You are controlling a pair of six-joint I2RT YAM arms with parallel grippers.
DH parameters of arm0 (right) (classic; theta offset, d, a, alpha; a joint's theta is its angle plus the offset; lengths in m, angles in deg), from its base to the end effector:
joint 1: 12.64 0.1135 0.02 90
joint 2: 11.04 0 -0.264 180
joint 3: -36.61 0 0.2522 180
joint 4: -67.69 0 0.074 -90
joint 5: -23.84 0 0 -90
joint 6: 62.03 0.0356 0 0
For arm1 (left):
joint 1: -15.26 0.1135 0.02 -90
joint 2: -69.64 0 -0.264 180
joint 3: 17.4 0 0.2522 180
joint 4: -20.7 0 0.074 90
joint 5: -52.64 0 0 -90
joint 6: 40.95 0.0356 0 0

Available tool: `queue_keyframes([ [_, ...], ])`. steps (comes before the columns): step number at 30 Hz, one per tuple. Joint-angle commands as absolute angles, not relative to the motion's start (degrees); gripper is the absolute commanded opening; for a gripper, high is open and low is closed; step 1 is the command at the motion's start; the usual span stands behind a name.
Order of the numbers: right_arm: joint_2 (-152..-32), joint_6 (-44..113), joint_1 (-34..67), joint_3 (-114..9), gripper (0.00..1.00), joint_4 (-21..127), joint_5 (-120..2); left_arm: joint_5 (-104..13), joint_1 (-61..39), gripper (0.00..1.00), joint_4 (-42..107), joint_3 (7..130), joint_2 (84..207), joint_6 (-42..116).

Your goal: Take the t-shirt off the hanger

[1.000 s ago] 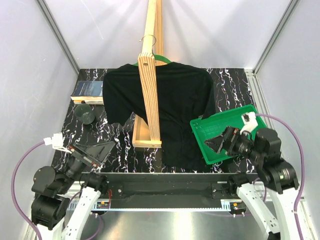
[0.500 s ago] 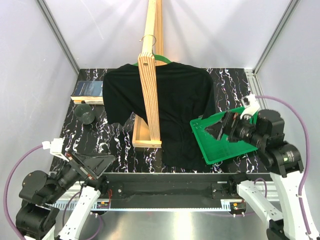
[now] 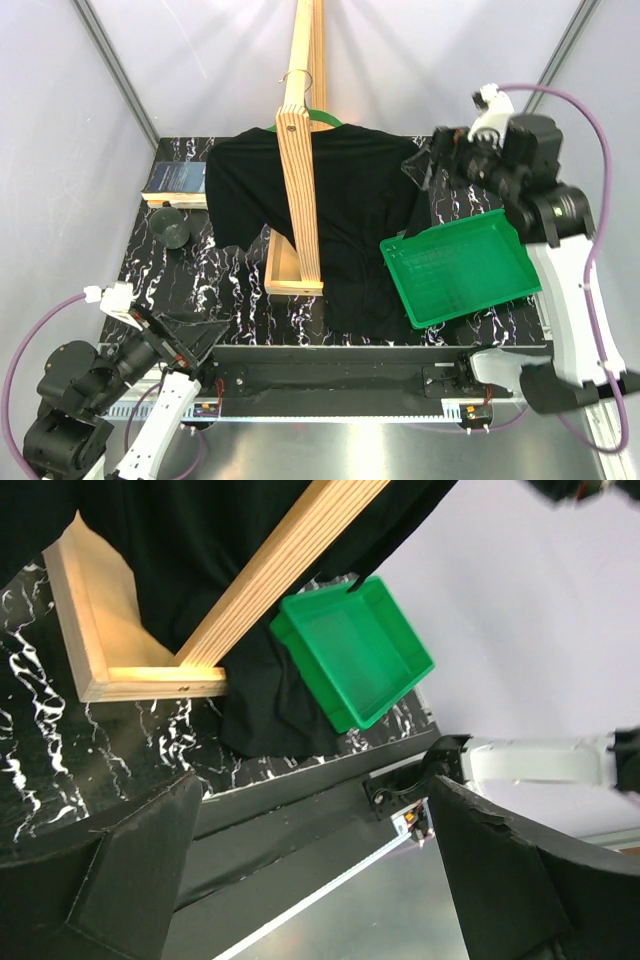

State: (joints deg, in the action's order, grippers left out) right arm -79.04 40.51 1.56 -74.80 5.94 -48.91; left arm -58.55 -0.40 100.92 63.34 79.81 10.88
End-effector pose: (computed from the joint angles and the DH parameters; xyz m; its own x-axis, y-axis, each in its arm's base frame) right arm 0.1979 0.0610 0.4976 -0.4079 0.1107 -0.9063 -0.4288 0.8531 0.2972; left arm -0.0519 0.0012 0.3800 -0.4945 -0.4598 -0.7376 0.3679 0.6582 -0.6569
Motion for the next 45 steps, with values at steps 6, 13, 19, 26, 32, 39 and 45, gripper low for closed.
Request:
queue_keyframes([
  [6, -90.13, 28.24, 1.34, -84.73, 0.9, 17.09, -37.08, -62.93, -0.48, 0.99, 100.2, 66.57, 81.76, 12.85],
  [13, -93.3, 27.62, 1.34, -84.29, 0.81, 22.81, -18.39, -66.01, -0.56, 0.99, 100.12, 67.02, 82.56, 10.38],
  [19, -97.52, 29.55, 1.69, -87.36, 0.75, 24.13, -13.09, -65.3, -0.56, 0.99, 98.1, 65.71, 83.26, 9.33],
  [26, -100.59, 28.33, 3.71, -88.6, 0.55, 23.96, -12.46, -65.3, -0.56, 0.99, 95.11, 62.98, 82.12, 6.44],
  [32, -100.77, 23.67, 6.52, -86.66, 0.42, 24.05, -16.94, -71.36, -0.56, 0.99, 86.78, 55.7, 79.66, -2.69],
  [39, -101.83, 22.52, 7.58, -85.61, 0.22, 25.89, -17.91, -71.2, -0.56, 0.99, 84.21, 53.84, 79.65, -5.44],
  [45, -101.48, 24.28, 7.75, -83.16, 0.0, 30.19, -17.82, -68.83, -0.56, 0.99, 84.21, 54.37, 80.01, -5.61],
])
